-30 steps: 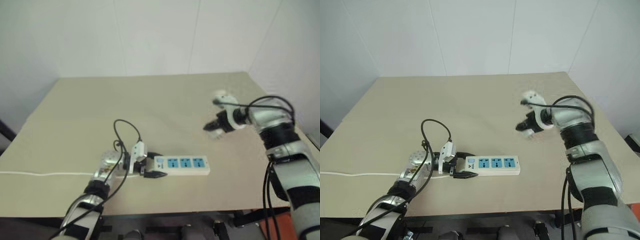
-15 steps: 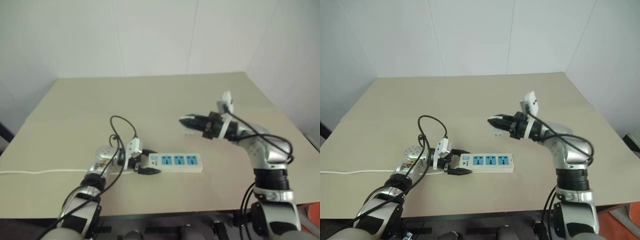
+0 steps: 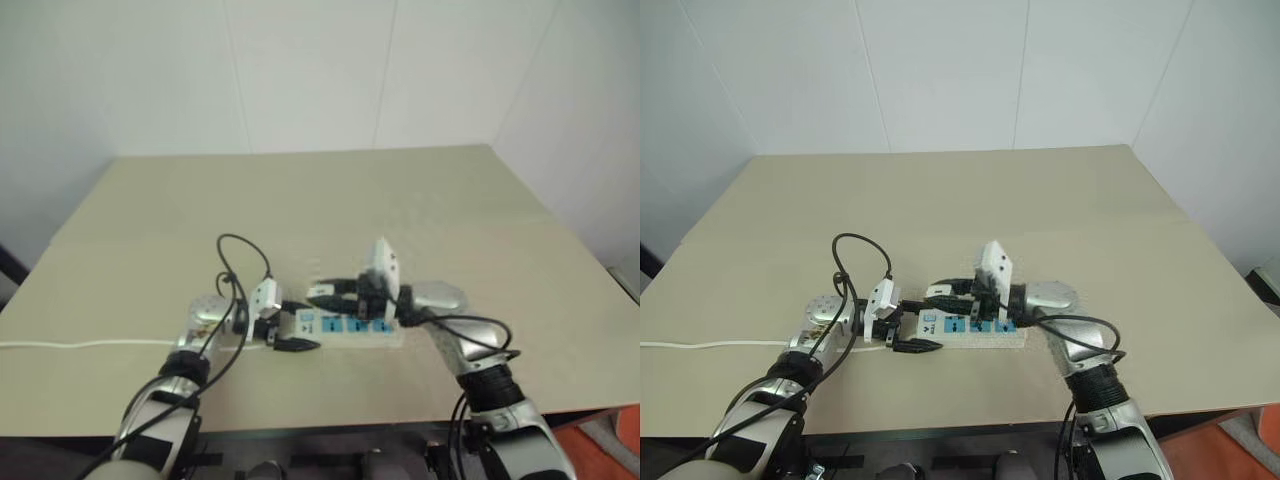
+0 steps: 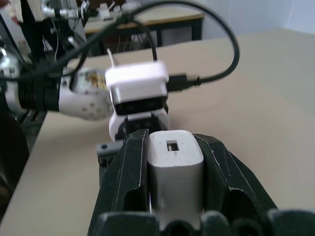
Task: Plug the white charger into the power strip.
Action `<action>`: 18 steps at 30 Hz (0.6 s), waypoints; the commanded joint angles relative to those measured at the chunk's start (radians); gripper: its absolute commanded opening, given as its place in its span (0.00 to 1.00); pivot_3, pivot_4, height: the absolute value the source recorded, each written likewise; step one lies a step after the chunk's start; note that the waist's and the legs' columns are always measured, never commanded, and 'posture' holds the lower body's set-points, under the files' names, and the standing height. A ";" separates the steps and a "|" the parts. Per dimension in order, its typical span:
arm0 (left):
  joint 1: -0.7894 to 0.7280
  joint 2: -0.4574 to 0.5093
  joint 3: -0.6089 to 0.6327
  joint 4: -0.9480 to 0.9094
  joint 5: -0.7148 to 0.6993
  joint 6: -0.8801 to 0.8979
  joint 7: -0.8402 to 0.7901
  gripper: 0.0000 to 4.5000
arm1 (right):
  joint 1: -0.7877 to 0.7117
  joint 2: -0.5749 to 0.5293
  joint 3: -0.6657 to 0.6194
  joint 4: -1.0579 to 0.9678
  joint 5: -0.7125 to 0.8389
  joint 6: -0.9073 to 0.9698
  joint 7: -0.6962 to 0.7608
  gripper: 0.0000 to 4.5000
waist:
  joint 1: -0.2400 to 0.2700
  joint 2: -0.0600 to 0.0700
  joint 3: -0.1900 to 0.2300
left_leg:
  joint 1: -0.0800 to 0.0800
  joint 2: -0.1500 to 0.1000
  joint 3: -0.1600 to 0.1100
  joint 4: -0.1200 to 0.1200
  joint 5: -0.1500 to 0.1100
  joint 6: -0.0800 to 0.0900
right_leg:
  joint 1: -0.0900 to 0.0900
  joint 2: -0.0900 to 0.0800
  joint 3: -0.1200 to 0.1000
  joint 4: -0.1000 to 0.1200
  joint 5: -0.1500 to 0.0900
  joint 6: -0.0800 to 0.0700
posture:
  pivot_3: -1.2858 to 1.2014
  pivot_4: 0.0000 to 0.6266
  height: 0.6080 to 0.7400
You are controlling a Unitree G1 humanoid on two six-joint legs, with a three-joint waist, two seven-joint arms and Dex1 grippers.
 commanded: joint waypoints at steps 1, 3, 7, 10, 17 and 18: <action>0.026 0.016 -0.004 -0.014 0.004 0.003 -0.013 0.74 | -0.032 0.011 -0.012 0.035 -0.005 -0.072 -0.001 0.26 | 0.000 0.000 0.000 | 0.000 0.000 0.000 0.000 0.000 0.000 | 0.000 0.000 0.000 0.000 0.000 0.000 | 0.52 0.24 1.00; 0.035 0.019 -0.004 -0.029 0.001 0.007 -0.015 0.74 | -0.041 0.016 -0.014 0.066 -0.011 -0.092 -0.006 0.26 | -0.003 0.000 0.000 | 0.000 0.000 0.000 0.000 0.000 0.000 | 0.000 0.000 0.000 0.000 0.000 0.000 | 0.52 0.24 1.00; 0.045 0.023 -0.006 -0.048 -0.001 0.015 -0.014 0.74 | -0.050 0.011 -0.016 0.100 -0.011 -0.117 0.004 0.26 | -0.001 0.000 0.000 | 0.001 0.000 0.000 -0.001 0.000 0.000 | 0.000 0.000 0.000 0.000 0.000 0.000 | 0.52 0.24 1.00; 0.045 0.024 -0.006 -0.050 0.000 0.017 -0.009 0.74 | -0.049 0.007 -0.012 0.115 -0.013 -0.122 0.011 0.26 | -0.001 0.000 0.000 | 0.001 0.000 0.000 -0.001 0.000 0.000 | 0.000 0.000 0.000 0.000 0.000 0.000 | 0.52 0.24 1.00; 0.046 0.027 -0.006 -0.048 0.005 0.017 -0.004 0.74 | -0.048 0.022 -0.005 0.069 0.013 -0.091 0.012 0.26 | -0.001 0.000 0.000 | 0.002 0.000 0.000 -0.001 0.000 0.000 | 0.001 0.000 0.000 0.000 0.000 0.000 | 0.52 0.24 1.00; 0.046 0.027 -0.006 -0.047 0.006 0.017 -0.002 0.74 | -0.046 0.022 -0.002 0.064 0.014 -0.089 0.015 0.26 | -0.001 0.000 0.000 | 0.002 0.000 0.000 -0.001 0.000 0.000 | 0.001 0.000 0.000 0.000 0.000 0.000 | 0.52 0.24 1.00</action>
